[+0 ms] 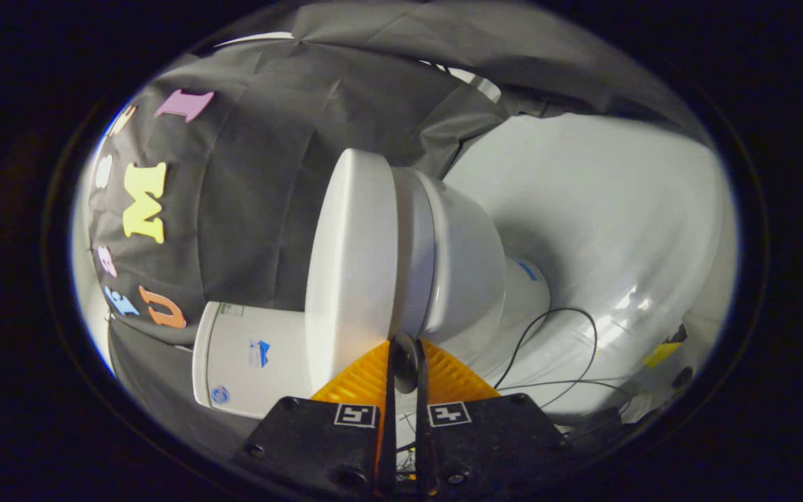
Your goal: Open the toilet lid.
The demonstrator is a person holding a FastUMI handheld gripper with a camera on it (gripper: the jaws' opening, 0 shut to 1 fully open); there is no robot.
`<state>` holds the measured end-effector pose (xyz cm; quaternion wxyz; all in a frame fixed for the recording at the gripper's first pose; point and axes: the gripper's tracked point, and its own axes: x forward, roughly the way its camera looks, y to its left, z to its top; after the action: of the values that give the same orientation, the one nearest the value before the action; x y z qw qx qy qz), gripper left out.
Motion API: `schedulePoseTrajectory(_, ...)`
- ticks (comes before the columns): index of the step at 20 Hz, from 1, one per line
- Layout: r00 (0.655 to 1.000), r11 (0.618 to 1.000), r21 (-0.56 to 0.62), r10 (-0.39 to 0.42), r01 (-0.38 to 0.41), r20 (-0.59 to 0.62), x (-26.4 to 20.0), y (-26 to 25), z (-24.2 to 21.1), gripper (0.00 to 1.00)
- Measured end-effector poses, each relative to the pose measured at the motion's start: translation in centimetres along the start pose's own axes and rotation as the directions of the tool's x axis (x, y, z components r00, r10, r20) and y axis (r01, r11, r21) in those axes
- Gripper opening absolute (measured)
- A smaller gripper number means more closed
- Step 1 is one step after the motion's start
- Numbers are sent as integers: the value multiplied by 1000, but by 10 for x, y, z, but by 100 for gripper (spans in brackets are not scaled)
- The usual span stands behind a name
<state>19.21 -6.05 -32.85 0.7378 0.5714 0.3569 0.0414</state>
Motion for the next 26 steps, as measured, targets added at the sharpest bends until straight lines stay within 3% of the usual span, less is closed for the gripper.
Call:
schedulePoseTrajectory(5, 999, 995, -89, -37, 38, 22, -4, 6, 2, 8)
schedulePoseTrajectory(10, 998, 998, 3, -65, 65, 27, -5, 9, 5, 8)
schedulePoseTrajectory(14, 996, 995, -49, -88, 89, 25, -10, 16, 2, 8)
schedulePoseTrajectory(19, 999, 1000, -13, 9, -8, 35, -21, 45, 7, 4)
schedulePoseTrajectory(24, 997, 977, -212, 23, -7, 73, -33, 74, 4, 4)
schedulePoseTrajectory(26, 995, 972, -233, 21, 2, 96, -37, 85, 5, 4)
